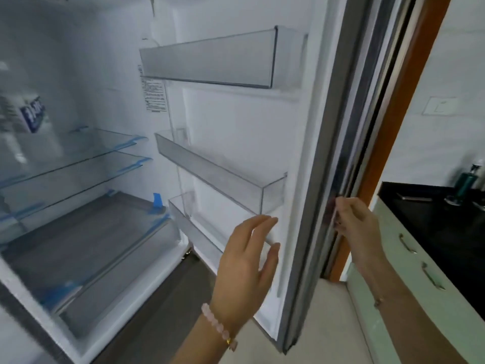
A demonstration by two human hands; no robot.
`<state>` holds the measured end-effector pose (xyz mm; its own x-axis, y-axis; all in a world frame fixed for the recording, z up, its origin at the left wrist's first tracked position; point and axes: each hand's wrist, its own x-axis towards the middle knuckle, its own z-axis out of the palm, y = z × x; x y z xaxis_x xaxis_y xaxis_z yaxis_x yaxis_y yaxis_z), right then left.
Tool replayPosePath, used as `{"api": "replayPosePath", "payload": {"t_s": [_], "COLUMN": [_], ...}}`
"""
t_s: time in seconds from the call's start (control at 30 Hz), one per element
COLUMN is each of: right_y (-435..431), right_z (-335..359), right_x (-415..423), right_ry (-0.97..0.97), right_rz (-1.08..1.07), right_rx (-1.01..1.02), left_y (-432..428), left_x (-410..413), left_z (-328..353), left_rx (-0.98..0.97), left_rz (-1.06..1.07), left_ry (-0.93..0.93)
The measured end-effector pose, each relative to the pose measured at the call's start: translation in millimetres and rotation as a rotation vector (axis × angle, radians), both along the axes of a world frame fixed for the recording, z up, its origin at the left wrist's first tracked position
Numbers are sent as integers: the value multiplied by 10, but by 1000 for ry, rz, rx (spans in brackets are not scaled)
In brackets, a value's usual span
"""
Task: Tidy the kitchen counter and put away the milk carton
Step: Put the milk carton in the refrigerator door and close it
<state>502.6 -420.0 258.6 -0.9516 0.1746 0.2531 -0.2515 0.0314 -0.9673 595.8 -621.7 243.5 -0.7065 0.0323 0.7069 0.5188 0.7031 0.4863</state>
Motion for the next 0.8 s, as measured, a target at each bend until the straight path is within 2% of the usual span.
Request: {"api": "replayPosePath", "payload": {"t_s": [0.13,0.23,0.4,0.5,0.6,0.7,0.8], "right_y": [-460,-771,-1244,-1620,-2091,-2550,-2899], "right_z": [33,12,48,93,111,24,-128], "right_x": [610,922,1042,868,604,351,169], "right_ry": [20,16,73,242,460,610,724], "right_rz": [77,288,590,597,626,648,674], "right_rx": [68,38,129,364,579,697,728], "left_y": [129,77,-324,-634,-965,-1336,-1675], "left_x": [477,730,928,963,971,962,952], "left_z": [-98,-200,-335,-333,-320,-320,-352], "left_rx": [-32,-24,19,28,120,188,214], "left_rz": [49,199,443,609,724,815,924], "left_ry": [-10,-54,-98,-104,-58,22,64]}}
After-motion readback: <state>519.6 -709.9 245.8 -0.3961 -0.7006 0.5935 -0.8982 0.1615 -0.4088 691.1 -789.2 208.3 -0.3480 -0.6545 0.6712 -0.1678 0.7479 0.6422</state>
